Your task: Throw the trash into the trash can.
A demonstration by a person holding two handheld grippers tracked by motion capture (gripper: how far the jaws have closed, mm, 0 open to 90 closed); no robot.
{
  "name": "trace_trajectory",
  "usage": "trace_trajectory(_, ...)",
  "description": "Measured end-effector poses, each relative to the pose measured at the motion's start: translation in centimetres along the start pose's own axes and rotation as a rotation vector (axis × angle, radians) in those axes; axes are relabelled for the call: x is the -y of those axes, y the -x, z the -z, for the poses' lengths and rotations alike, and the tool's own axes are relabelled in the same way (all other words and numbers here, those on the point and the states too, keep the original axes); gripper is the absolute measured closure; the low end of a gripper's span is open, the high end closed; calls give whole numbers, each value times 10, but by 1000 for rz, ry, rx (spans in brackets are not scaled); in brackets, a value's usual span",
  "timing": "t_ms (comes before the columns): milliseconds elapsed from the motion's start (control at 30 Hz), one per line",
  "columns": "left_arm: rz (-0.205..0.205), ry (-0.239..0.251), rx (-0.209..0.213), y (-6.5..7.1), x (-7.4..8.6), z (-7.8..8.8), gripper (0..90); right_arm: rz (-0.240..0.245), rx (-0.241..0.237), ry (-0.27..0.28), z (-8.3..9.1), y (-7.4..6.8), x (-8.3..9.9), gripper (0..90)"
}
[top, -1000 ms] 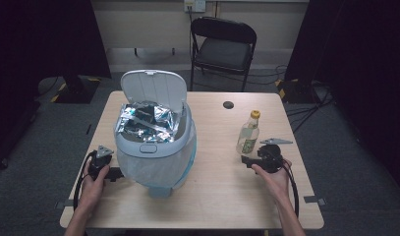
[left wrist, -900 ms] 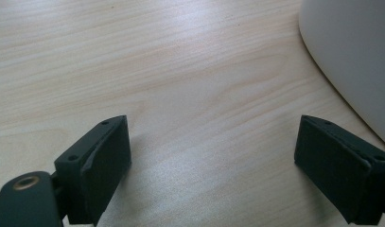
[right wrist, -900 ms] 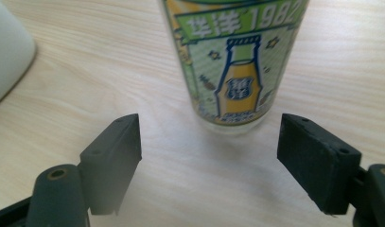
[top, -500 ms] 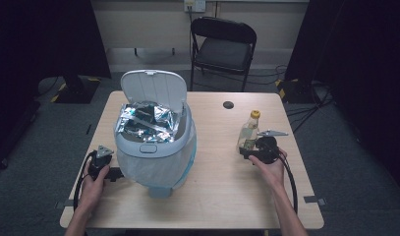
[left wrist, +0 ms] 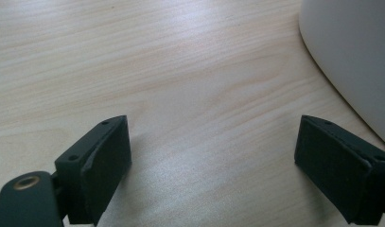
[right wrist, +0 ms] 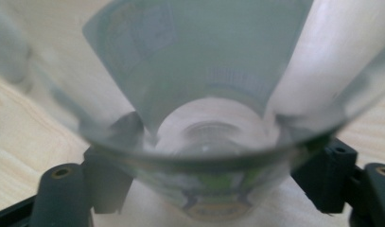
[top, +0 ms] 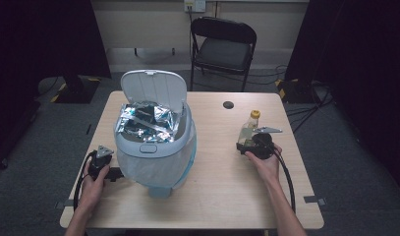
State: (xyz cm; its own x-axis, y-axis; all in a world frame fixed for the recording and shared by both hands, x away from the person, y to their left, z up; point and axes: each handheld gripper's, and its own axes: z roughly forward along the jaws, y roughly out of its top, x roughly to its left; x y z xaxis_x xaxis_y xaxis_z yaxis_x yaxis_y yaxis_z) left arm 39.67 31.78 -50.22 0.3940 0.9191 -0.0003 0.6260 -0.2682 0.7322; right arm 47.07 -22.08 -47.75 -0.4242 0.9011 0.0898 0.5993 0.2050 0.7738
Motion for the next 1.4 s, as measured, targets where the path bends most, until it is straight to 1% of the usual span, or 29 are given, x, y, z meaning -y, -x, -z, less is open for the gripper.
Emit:
trace_trajectory(133,-2,0,-2,0,0,0,112,14,9,29,-2,-1,-1,242)
trace_trajectory(167,-5,-1,-4,0,0,0,112,17,14,28,-2,-2,-1,249)
trace_trajectory(200,0,0,0,0,0,0,112,29,27,26,-3,-4,-1,255)
trace_trajectory(333,-3,0,-3,0,0,0,112,58,69,19,-1,-10,-2,272)
trace_trajectory(367,-5,-1,-4,0,0,0,112,55,73,16,-1,-11,-2,273)
trace_trajectory(400,2,0,1,0,0,0,112,55,76,14,0,-12,-3,274)
trace_trajectory(433,-5,-1,-4,0,0,0,112,51,75,9,1,-13,-3,275)
trace_trajectory(467,2,0,1,0,0,0,112,45,68,4,1,-15,-3,275)
trace_trajectory(567,0,0,0,0,0,0,112,39,56,2,2,-17,-3,276)
trace_trajectory(600,-4,-1,-4,0,0,0,112,42,51,6,2,-18,-3,276)
trace_trajectory(633,2,0,1,0,0,0,112,42,48,8,2,-18,-3,276)
trace_trajectory(700,-4,-1,-4,0,0,0,112,20,30,20,4,-19,-4,276)
trace_trajectory(733,0,0,1,0,0,0,112,16,20,23,5,-19,-5,276)
trace_trajectory(800,-4,-1,-4,0,0,0,112,14,12,31,7,-20,-6,276)
trace_trajectory(833,2,0,1,0,0,0,112,8,5,35,9,-20,-6,276)
trace_trajectory(867,-4,-1,-4,0,0,0,112,9,-4,43,11,-21,-7,276)
trace_trajectory(967,2,0,1,0,0,0,112,1,-23,64,20,-23,-9,276)
trace_trajectory(1033,-4,0,-3,0,0,0,112,-1,-43,81,27,-26,-11,277)
trace_trajectory(1067,2,0,1,0,0,0,112,-1,-52,87,30,-28,-12,276)
trace_trajectory(1200,-3,0,-3,0,0,0,112,-10,-105,105,40,-33,-16,276)
trace_trajectory(1233,2,0,1,0,0,0,112,-4,-109,109,42,-34,-17,276)
trace_trajectory(1267,-5,-1,-4,0,0,0,112,0,-114,118,44,-35,-19,276)
trace_trajectory(1300,2,0,1,0,0,0,112,-4,-125,120,46,-36,-20,277)
trace_trajectory(1400,-4,0,-4,0,0,0,112,1,-145,146,52,-40,-25,276)
